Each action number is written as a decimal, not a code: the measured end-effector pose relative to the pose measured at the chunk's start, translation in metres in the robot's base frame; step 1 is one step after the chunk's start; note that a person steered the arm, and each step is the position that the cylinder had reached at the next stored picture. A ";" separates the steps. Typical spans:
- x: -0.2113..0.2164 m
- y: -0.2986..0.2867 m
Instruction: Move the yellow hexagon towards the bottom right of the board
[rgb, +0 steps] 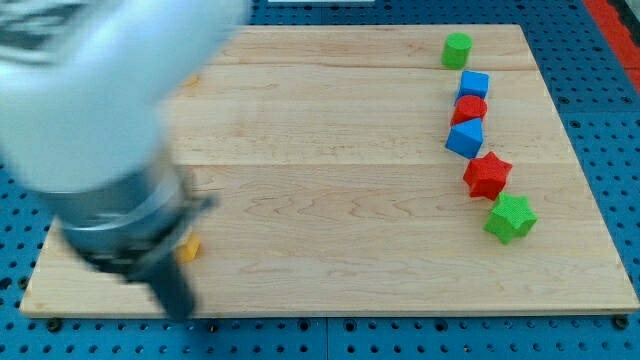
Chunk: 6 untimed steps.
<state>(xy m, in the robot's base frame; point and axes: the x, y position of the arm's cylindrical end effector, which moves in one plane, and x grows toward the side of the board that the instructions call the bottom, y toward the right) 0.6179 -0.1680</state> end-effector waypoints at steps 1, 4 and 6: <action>-0.027 -0.087; -0.080 0.106; -0.046 0.020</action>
<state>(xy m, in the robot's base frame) 0.5723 -0.1482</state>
